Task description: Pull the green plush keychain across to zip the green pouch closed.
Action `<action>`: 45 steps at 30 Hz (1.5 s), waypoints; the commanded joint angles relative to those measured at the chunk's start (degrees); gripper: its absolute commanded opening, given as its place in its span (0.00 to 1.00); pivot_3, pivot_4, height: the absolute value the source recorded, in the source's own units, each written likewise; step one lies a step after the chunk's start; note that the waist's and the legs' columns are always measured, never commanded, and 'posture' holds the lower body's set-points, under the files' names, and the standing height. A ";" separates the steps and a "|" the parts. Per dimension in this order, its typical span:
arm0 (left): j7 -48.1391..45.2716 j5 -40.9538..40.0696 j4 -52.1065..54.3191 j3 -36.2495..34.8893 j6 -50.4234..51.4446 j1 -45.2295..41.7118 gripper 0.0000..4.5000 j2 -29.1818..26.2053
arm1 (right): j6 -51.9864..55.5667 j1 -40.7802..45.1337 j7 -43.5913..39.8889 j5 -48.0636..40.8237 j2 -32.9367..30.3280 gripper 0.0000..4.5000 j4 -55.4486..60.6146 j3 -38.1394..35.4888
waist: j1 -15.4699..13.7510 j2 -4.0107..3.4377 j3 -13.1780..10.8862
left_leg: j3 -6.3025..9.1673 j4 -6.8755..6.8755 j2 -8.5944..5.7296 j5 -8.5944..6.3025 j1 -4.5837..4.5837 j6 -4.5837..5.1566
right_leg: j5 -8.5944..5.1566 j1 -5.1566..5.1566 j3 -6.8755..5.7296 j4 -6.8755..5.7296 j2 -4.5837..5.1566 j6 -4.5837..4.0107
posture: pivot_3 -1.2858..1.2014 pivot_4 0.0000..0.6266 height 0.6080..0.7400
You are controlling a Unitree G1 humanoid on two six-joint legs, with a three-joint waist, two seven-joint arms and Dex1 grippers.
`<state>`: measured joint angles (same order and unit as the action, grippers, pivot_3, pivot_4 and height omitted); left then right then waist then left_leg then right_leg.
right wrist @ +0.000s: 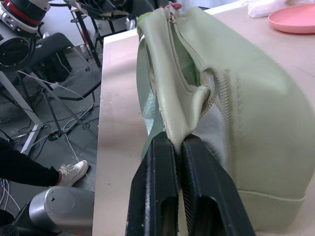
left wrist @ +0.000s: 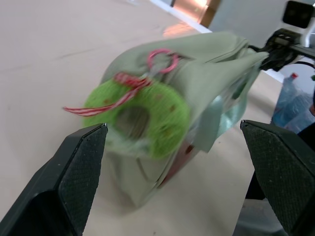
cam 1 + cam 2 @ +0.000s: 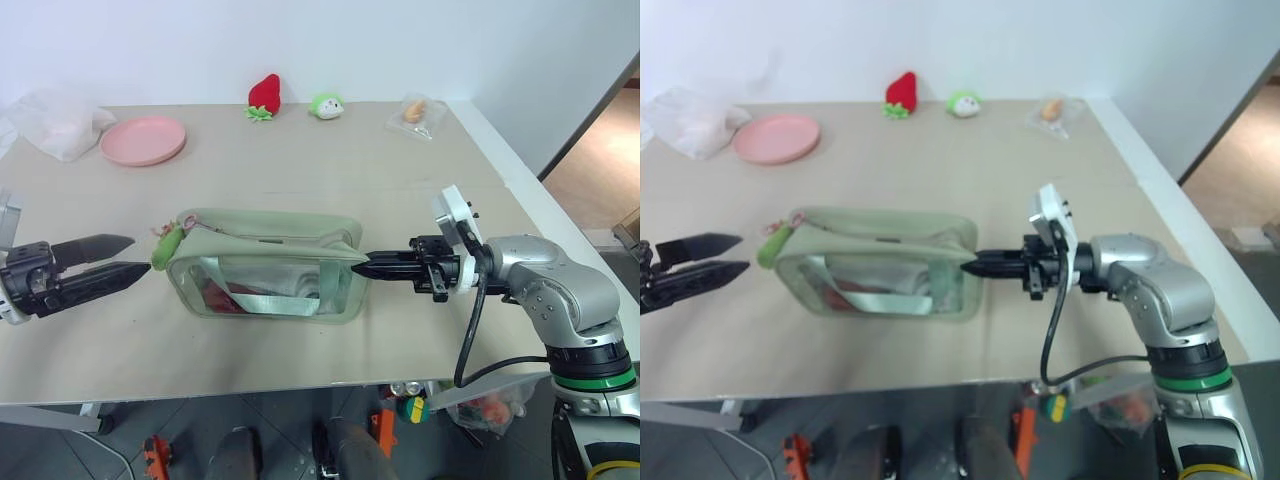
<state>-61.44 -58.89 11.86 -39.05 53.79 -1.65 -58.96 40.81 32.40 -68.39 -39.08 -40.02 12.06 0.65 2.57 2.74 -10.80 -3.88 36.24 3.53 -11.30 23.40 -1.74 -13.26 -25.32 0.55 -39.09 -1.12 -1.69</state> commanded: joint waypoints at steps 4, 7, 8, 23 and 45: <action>0.07 1.41 -2.99 -2.13 -1.45 0.71 1.00 0.33 | -1.50 1.05 2.06 1.32 0.93 0.01 -0.11 0.00 | 0.06 0.00 0.00 | -0.03 0.00 0.02 0.00 -0.03 0.00 | 0.01 0.00 0.02 0.00 -0.01 0.00 | 0.52 0.24 1.00; 1.20 1.56 -5.36 -1.37 -1.43 -0.85 1.00 1.02 | -1.55 0.80 2.00 1.31 0.95 0.01 0.28 -0.01 | 0.01 0.00 0.00 | 0.02 0.00 0.03 0.00 -0.04 0.00 | 0.01 0.01 -0.03 -0.01 -0.03 -0.02 | 0.52 0.24 1.00; 1.70 1.02 -5.94 -1.50 -0.99 -1.52 1.00 1.38 | -1.59 0.75 2.05 1.31 0.94 0.01 0.31 0.00 | 0.02 0.01 0.00 | 0.02 0.00 0.04 0.00 -0.03 0.00 | 0.02 0.01 -0.04 -0.01 -0.03 -0.02 | 0.52 0.24 1.00; 21.62 -17.13 -10.40 -1.47 11.11 -9.51 1.00 17.52 | -1.15 -0.83 3.28 0.85 0.39 0.01 2.48 -0.24 | 0.09 0.18 0.08 | 0.04 0.06 0.07 0.00 -0.03 0.00 | 0.06 0.06 0.00 -0.02 -0.07 0.03 | 0.52 0.24 1.00; 35.73 -34.28 -11.49 2.70 11.90 -10.43 0.13 22.60 | -0.76 -1.46 4.55 0.00 0.39 0.00 3.42 -0.93 | 0.08 0.19 0.09 | 0.05 0.11 0.04 0.00 -0.06 -0.01 | 0.11 0.11 0.03 -0.02 -0.13 0.02 | 0.52 0.24 1.00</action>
<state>-25.41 -90.78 -1.81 -36.04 66.21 -11.94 -36.33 40.18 31.07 -63.80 -38.08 -39.41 13.39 0.60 2.65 2.93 -10.70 -3.82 36.34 3.57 -11.30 23.34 -1.75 -13.16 -25.21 0.58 -39.11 -1.24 -1.67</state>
